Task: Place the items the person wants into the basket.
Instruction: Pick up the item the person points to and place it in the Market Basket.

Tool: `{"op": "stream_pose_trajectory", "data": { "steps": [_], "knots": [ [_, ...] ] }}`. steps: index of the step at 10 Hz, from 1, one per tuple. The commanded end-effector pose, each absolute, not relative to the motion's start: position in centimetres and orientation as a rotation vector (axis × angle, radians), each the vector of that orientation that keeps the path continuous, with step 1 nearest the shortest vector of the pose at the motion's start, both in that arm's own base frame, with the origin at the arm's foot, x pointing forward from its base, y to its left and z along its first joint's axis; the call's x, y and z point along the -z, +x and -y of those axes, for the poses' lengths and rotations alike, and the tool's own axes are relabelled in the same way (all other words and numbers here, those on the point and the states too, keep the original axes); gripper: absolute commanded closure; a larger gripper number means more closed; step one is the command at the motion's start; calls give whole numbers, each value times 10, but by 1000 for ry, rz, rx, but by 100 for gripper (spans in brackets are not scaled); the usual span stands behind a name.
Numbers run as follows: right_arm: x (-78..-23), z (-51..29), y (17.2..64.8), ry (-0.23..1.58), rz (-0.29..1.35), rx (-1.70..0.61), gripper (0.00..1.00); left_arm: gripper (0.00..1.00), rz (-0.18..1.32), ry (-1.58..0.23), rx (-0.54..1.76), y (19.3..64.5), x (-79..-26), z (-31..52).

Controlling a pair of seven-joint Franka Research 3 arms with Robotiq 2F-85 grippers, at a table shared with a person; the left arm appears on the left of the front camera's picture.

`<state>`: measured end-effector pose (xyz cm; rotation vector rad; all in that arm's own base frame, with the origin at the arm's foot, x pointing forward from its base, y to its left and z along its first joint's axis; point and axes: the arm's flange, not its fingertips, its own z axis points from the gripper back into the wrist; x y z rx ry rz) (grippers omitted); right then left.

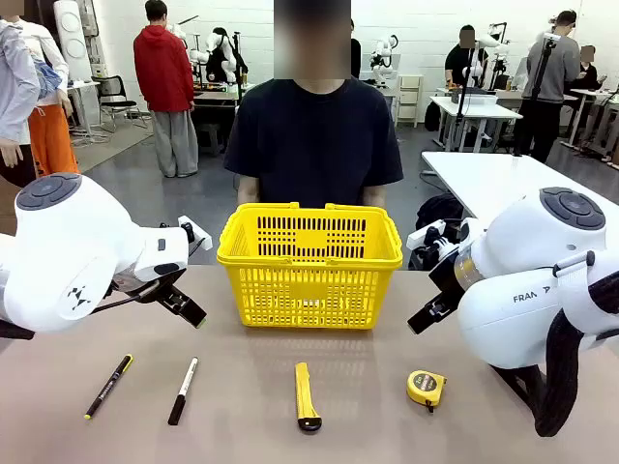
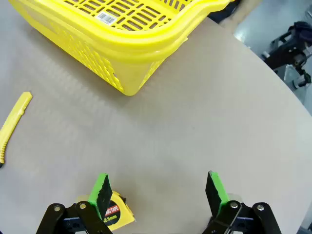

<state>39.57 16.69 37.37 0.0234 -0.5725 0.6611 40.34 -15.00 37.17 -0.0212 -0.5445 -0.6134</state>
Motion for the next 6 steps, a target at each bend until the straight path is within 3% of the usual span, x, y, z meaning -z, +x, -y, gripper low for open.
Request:
{"op": "stream_pose_trajectory", "data": {
  "steps": [1, 6],
  "knots": [
    [-374, -167, 396, 23, 573, -661, 0, 0, 545, -21, 614, 403, -372, 150],
    [-374, -167, 396, 23, 573, -661, 0, 0, 545, -21, 614, 403, -372, 150]
  ]
}}
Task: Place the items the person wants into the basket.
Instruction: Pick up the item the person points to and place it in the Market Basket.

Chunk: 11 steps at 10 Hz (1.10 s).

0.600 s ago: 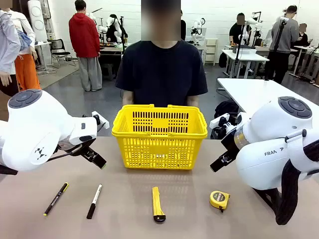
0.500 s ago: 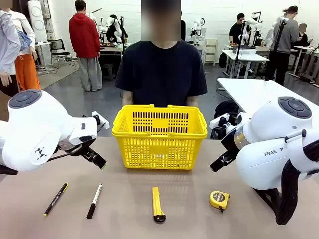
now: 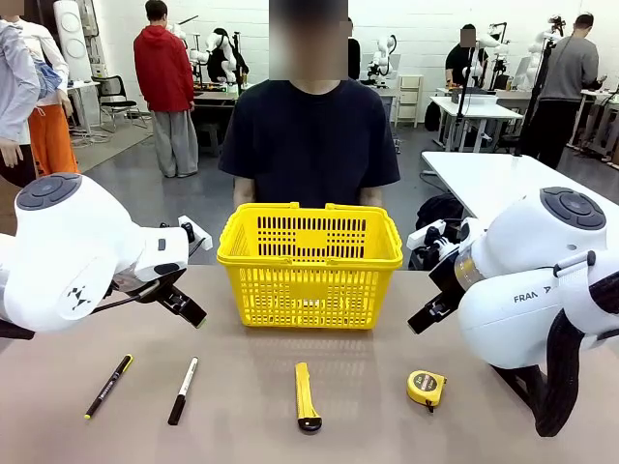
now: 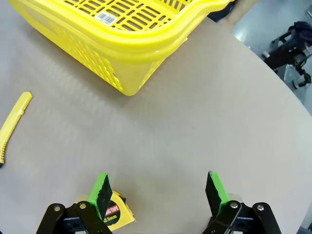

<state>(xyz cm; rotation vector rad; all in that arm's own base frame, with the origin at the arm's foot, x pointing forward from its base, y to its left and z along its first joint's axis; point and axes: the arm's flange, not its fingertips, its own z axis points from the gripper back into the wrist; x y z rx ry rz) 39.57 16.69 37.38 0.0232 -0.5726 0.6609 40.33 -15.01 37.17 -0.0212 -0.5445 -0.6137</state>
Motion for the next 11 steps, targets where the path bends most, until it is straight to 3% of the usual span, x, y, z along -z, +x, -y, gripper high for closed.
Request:
{"op": "stream_pose_trajectory", "data": {
  "steps": [1, 9, 11],
  "knots": [
    [-374, -167, 396, 23, 573, -661, 0, 0, 545, -21, 614, 403, -372, 150],
    [-374, -167, 396, 23, 573, -661, 0, 0, 545, -21, 614, 403, -372, 150],
    [-455, -162, 337, -23, 628, -698, 0, 0, 615, -36, 680, 372, -453, 142]
  ]
}}
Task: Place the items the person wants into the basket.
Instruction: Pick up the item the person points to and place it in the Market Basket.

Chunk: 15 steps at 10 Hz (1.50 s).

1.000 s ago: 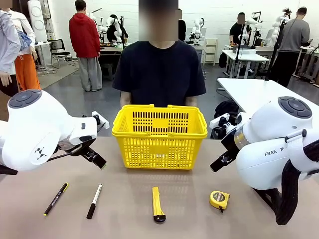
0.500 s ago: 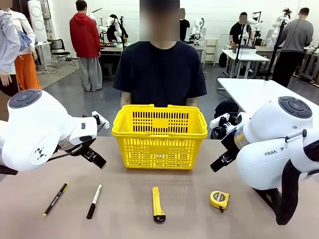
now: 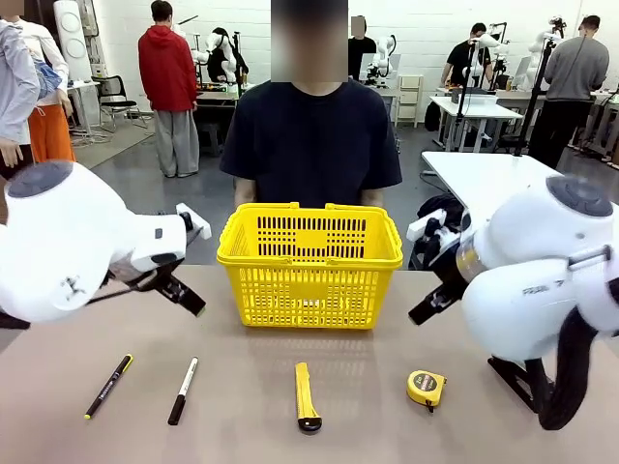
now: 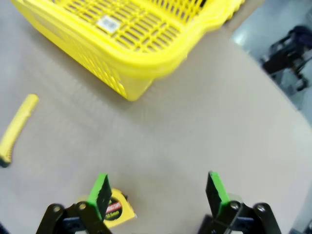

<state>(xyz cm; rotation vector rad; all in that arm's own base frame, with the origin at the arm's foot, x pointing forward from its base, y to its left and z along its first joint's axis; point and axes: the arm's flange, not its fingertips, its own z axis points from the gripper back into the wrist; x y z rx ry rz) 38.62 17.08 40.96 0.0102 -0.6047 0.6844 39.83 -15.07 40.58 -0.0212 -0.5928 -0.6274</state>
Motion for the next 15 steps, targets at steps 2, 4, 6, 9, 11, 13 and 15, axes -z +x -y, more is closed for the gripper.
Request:
{"op": "stream_pose_trajectory", "data": {
  "steps": [2, 4, 6, 9, 11, 13, 15],
  "knots": [
    [-535, -146, 296, -48, 670, -697, 0, 0, 700, 58, 711, 346, -533, 145],
    [-612, -140, 260, -88, 683, -720, 0, 0, 758, 143, 748, 324, -605, 152],
    [-659, -149, 241, -123, 673, -730, 0, 0, 753, 167, 759, 318, -647, 154],
    [-671, -138, 219, -107, 701, -722, 0, 0, 817, 276, 692, 310, -657, 141],
    [-671, -138, 219, -107, 701, -722, 0, 0, 779, 150, 736, 306, -666, 150],
    [-671, -138, 219, -107, 701, -722, 0, 0, 779, 150, 736, 306, -666, 150],
    [-678, -140, 218, -112, 693, -722, 0, 0, 702, -156, 832, 318, -670, 108]
  ]
}}
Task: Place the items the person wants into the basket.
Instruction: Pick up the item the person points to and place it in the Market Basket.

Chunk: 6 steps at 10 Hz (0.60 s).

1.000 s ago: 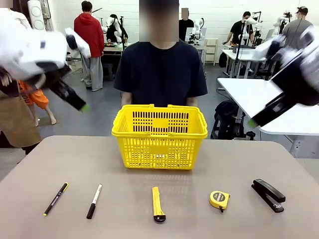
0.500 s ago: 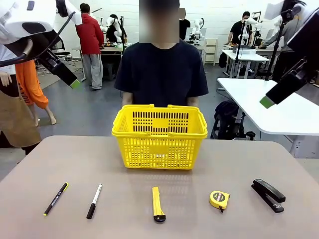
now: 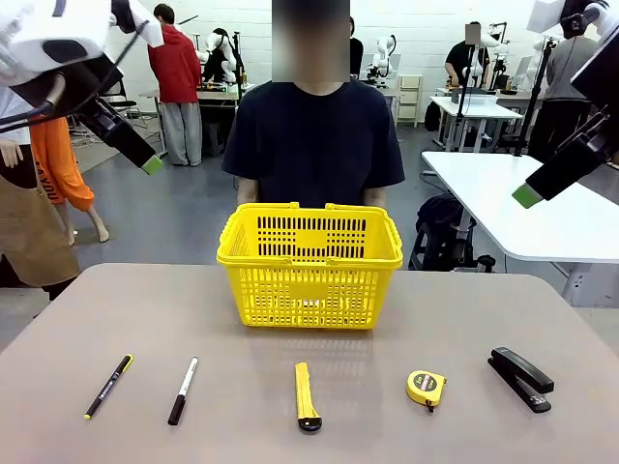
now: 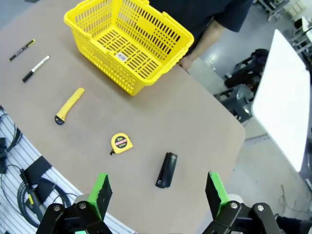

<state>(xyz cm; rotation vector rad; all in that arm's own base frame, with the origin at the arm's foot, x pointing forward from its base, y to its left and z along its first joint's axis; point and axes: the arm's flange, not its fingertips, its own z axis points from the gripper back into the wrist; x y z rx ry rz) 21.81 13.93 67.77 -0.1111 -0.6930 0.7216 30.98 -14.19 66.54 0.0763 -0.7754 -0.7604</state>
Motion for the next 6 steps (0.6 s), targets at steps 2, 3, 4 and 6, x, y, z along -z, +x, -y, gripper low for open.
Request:
{"op": "stream_pose_trajectory", "data": {
  "steps": [2, 3, 4, 6],
  "knots": [
    [-673, -59, 205, 141, 741, -880, 0, 0, 638, -479, 1001, 314, -659, 31],
    [-667, -24, 202, 221, 762, -896, 0, 0, 665, -509, 989, 308, -655, -8],
    [-660, 12, 198, 266, 793, -872, 0, 0, 723, -517, 929, 299, -654, -47],
    [-643, 91, 186, 488, 916, -784, 0, 0, 797, -458, 849, 281, -651, -110]
  ]
}}
